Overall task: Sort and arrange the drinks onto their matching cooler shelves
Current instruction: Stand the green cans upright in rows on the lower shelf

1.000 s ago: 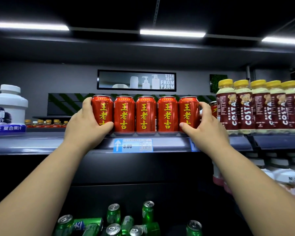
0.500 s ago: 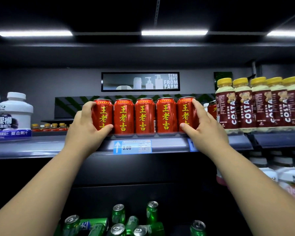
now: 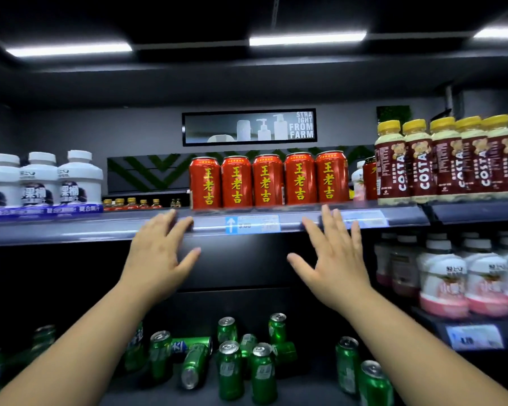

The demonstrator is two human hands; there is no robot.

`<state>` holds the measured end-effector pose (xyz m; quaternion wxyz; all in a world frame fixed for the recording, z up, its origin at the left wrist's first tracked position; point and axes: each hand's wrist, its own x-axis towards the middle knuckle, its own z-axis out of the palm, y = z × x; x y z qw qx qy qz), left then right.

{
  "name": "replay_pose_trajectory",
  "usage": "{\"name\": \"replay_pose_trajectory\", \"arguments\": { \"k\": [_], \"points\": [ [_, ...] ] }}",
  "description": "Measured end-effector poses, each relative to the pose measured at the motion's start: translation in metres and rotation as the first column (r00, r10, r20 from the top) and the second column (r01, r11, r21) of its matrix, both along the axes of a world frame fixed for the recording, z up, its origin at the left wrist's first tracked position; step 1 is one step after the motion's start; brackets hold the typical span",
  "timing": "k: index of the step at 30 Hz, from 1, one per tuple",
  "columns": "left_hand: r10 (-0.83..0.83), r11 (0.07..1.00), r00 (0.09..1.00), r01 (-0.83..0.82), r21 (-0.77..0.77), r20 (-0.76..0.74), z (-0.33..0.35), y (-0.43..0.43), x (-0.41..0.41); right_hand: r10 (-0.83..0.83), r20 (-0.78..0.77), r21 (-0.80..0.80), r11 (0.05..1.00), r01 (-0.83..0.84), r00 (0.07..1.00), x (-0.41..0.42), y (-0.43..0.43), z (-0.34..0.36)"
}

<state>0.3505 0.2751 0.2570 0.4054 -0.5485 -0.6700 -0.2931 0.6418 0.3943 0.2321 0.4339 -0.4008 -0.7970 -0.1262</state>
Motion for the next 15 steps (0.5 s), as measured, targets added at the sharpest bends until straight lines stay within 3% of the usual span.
{"name": "replay_pose_trajectory", "arguments": {
  "k": [3,6,10,15],
  "points": [
    [0.023,0.993,0.997,-0.031,-0.117,-0.070,-0.032,-0.028,-0.009,0.053,0.135,-0.063,0.997,-0.045,0.989,-0.026,-0.030,-0.035],
    [-0.019,0.969,1.000,0.013,-0.246,-0.020,-0.061,-0.064,-0.023,0.163,0.263,-0.175,0.977,-0.119,0.951,-0.055,-0.063,-0.066],
    [0.032,0.921,0.996,0.002,-0.391,0.079,-0.092,-0.126,-0.053,0.278,0.301,-0.302,0.935,-0.185,0.912,-0.099,-0.111,-0.100],
    [0.145,0.834,0.986,-0.075,-0.547,0.086,-0.130,-0.213,-0.098,0.385,0.358,-0.414,0.882,-0.225,0.850,-0.159,-0.181,-0.132]
  ]
}}
